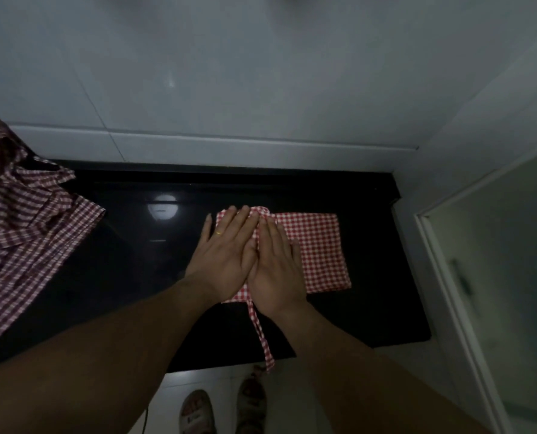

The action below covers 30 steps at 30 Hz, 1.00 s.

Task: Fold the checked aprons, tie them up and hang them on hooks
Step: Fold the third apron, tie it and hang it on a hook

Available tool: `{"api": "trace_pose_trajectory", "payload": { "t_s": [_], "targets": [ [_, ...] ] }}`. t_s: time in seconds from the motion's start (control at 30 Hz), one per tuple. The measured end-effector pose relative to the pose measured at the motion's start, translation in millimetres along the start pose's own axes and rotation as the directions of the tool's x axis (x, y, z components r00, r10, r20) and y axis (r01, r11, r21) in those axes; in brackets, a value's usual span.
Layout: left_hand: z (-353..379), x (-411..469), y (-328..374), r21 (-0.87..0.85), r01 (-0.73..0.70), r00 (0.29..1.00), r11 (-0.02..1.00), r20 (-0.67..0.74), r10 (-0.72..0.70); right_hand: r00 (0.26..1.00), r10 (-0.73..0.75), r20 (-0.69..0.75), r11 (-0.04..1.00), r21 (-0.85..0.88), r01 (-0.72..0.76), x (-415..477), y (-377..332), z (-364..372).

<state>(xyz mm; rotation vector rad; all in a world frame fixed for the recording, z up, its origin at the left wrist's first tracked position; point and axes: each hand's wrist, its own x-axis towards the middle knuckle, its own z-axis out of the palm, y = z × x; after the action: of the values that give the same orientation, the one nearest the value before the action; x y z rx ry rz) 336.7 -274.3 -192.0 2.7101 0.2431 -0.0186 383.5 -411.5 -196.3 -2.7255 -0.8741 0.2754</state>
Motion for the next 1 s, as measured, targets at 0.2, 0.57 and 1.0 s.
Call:
{"api": "trace_pose_trajectory", "payload": {
  "t_s": [0.2,0.57,1.0],
  "targets": [
    [-20,-35,7,-0.227,0.440,0.866,0.869,-0.151,-0.478,0.991,0.115,-0.065,0.993,0.023,-0.114,-6,-3,-31],
    [-41,-46,-15,-0.731,0.590,0.711,0.343,0.268,-0.651,0.983,0.084,0.166,0.915,0.378,-0.141,-16,-35,-33],
    [-40,-52,63,-0.606,0.161,0.971,0.779,-0.045,-0.235,0.745,0.103,0.659,0.109,0.737,-0.667,-10,-7,-84]
  ]
}}
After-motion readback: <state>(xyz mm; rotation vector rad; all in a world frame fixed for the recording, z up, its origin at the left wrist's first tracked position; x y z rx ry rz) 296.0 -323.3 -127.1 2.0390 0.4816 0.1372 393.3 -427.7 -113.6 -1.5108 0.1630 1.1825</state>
